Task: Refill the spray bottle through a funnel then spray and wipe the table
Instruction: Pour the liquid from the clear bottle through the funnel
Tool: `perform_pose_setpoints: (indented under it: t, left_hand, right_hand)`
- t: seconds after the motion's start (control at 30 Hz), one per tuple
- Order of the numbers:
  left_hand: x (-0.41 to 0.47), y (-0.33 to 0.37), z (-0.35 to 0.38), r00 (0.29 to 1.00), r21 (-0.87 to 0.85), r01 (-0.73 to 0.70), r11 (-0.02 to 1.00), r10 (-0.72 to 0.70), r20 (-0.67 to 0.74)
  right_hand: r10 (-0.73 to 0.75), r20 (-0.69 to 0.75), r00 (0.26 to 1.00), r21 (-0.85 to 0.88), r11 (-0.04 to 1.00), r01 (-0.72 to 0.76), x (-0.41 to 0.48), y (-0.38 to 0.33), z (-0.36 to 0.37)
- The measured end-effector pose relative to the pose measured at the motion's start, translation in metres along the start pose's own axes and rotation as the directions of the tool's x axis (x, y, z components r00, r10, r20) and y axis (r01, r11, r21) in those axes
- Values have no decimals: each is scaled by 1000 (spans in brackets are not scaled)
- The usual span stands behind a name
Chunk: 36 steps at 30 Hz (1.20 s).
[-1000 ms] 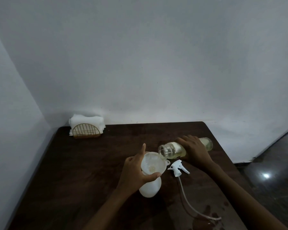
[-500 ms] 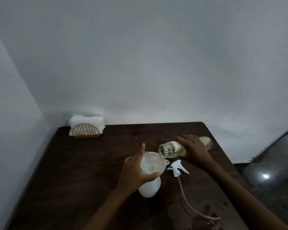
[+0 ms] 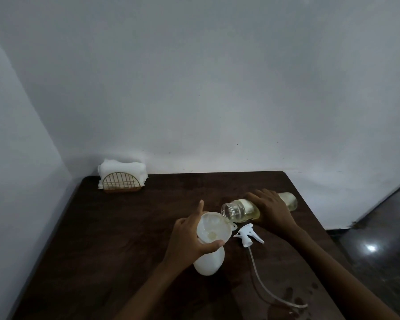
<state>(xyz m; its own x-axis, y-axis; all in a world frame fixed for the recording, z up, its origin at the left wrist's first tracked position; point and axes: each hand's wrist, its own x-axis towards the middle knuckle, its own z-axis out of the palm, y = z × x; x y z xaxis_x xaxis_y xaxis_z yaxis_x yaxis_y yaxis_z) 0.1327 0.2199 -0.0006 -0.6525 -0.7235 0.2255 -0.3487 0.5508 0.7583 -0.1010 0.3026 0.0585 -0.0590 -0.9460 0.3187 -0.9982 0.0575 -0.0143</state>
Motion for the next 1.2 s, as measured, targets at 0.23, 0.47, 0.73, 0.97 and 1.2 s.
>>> perform_pose_setpoints:
  t: [0.23, 0.47, 0.73, 0.97, 1.2]
  left_hand:
    - [0, 1, -1, 1000, 6, -5, 1000, 5, -6]
    - [0, 5, -3, 1000, 12, -2, 1000, 2, 0]
    - [0, 5, -3, 1000, 13, 5, 1000, -5, 3]
    - [0, 7, -3, 1000, 1, -2, 1000, 2, -6]
    - [-1, 11, -5, 1000, 8, -12, 1000, 12, -16]
  right_hand:
    - [5, 13, 1000, 0, 1000, -5, 0, 2, 0]
    - [-1, -3, 1000, -7, 1000, 1, 2, 0, 0]
    - [-10, -13, 1000, -1, 1000, 10, 0, 3, 2]
    - [-14, -7, 1000, -6, 1000, 13, 1, 3, 3]
    - [-22, -12, 1000, -7, 1000, 22, 2, 4, 4]
